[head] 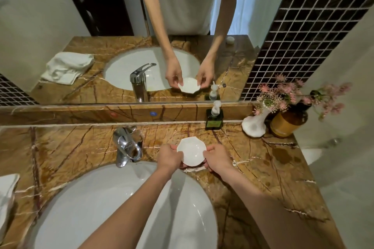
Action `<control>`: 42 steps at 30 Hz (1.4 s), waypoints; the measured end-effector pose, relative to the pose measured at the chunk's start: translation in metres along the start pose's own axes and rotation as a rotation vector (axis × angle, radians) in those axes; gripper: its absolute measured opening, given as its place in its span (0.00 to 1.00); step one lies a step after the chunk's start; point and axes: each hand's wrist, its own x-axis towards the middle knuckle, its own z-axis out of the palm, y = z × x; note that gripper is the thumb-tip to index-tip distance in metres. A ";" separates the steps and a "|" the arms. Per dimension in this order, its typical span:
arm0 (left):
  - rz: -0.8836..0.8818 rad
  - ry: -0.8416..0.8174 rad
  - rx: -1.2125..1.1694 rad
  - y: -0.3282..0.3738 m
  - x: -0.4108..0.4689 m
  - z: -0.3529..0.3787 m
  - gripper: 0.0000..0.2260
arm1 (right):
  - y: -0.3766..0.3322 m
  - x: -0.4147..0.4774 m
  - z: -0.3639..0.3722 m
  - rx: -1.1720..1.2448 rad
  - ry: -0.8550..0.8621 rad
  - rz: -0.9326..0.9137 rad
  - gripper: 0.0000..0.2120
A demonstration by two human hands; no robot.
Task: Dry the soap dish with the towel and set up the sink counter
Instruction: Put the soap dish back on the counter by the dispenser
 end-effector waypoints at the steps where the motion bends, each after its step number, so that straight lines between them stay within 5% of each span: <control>1: 0.005 0.004 0.016 0.000 0.004 0.001 0.07 | -0.001 0.002 0.002 -0.011 0.008 -0.002 0.06; 24: 0.263 0.145 0.308 -0.002 0.032 0.011 0.12 | -0.009 0.029 0.022 -0.026 0.177 0.041 0.10; 36: 0.304 0.099 0.299 -0.007 0.031 0.010 0.09 | -0.008 0.023 0.021 -0.036 0.141 0.038 0.04; 42: 0.432 0.160 0.250 -0.018 0.008 0.000 0.11 | 0.005 0.001 0.016 0.053 0.185 -0.039 0.09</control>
